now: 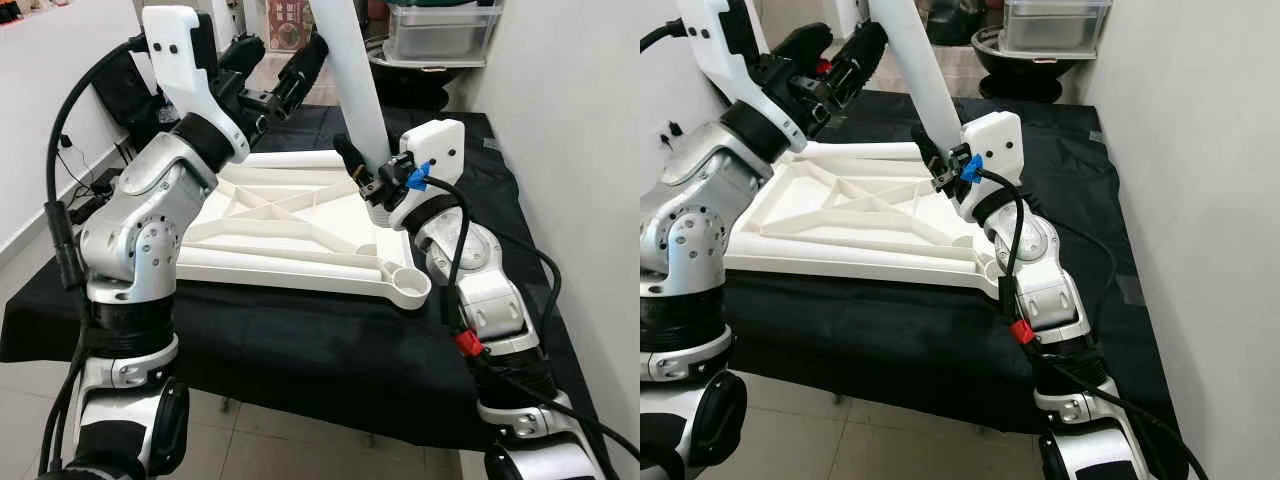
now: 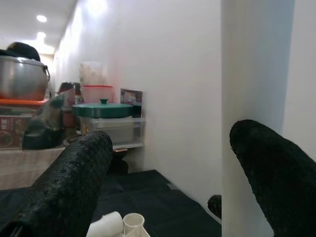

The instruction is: Building children table

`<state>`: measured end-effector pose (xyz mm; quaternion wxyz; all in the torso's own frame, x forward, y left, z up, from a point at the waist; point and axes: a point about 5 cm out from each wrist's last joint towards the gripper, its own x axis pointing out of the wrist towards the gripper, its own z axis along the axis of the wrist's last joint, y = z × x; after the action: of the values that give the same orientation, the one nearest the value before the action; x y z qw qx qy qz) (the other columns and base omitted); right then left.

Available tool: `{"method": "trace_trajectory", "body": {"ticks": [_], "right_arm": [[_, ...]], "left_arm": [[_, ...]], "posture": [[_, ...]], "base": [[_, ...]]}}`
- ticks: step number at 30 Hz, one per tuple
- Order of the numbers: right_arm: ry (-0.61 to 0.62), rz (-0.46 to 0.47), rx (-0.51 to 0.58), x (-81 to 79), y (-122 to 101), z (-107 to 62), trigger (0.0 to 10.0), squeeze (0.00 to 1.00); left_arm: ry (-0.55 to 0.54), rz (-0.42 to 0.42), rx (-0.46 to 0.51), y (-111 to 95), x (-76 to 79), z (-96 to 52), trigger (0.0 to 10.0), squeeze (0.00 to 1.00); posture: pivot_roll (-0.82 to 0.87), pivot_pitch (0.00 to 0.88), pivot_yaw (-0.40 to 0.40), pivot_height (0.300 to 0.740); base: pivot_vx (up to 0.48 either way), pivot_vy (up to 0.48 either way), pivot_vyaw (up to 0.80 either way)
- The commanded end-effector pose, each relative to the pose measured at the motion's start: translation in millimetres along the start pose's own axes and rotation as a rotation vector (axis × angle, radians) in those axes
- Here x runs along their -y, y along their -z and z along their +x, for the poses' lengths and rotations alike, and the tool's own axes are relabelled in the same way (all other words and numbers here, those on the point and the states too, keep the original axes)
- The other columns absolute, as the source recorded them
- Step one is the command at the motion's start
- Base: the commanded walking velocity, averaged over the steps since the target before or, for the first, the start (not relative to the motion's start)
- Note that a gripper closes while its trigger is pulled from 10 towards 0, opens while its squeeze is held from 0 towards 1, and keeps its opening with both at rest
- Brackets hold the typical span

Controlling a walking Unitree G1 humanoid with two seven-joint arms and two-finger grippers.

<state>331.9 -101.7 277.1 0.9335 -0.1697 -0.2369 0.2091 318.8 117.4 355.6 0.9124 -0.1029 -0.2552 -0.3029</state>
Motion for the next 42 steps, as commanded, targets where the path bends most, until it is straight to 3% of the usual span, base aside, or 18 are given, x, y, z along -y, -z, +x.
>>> {"method": "trace_trajectory", "body": {"ticks": [1, 8, 20, 21, 25, 26, 42], "right_arm": [[-0.055, -0.034, 0.048, -12.1, -6.1, 3.3, 10.0, 0.00], [-0.059, -0.035, 0.051, -18.3, -4.2, 6.5, 10.0, 0.00], [-0.068, -0.006, 0.055, -18.7, -4.8, 7.8, 10.0, 0.00], [-0.068, -0.005, 0.054, -18.7, -4.7, 7.6, 10.0, 0.00], [-0.069, -0.006, 0.054, -18.8, -4.5, 7.6, 10.0, 0.00], [-0.067, -0.006, 0.050, -18.7, -3.9, 7.1, 10.0, 0.00], [-0.029, 0.072, 0.019, -11.5, 0.1, 6.6, 10.0, 0.00]], "left_arm": [[0.080, 0.022, -0.007, -0.5, 13.4, 8.0, 10.0, 0.00], [0.196, 0.004, -0.010, 0.2, 26.9, 9.0, 10.0, 0.00], [0.197, 0.039, 0.008, -4.1, 25.5, 8.7, 10.0, 0.00], [0.186, 0.048, 0.015, -5.2, 23.9, 9.8, 7.1, 0.00], [0.178, 0.055, 0.021, -6.0, 22.1, 11.0, 7.1, 0.00], [0.175, 0.060, 0.029, -7.0, 21.8, 11.9, 0.0, 0.00], [0.157, 0.070, 0.087, -17.5, 19.3, 15.3, 0.0, 0.00]], "posture": [[-0.03, 0.000, 0.000, 0.740], [-0.02, 0.000, 0.003, 0.740], [-0.02, 0.000, 0.006, 0.740], [-0.03, 0.000, 0.009, 0.740], [-0.03, 0.000, 0.009, 0.740], [-0.03, 0.000, 0.010, 0.740], [-0.03, 0.003, 0.005, 0.740]], "base": [[0.000, 0.000, 0.00], [0.000, 0.000, 0.00], [0.000, 0.000, 0.00], [0.000, 0.000, 0.00], [0.000, 0.000, 0.00], [0.000, 0.000, 0.00], [0.000, 0.000, 0.00]]}}
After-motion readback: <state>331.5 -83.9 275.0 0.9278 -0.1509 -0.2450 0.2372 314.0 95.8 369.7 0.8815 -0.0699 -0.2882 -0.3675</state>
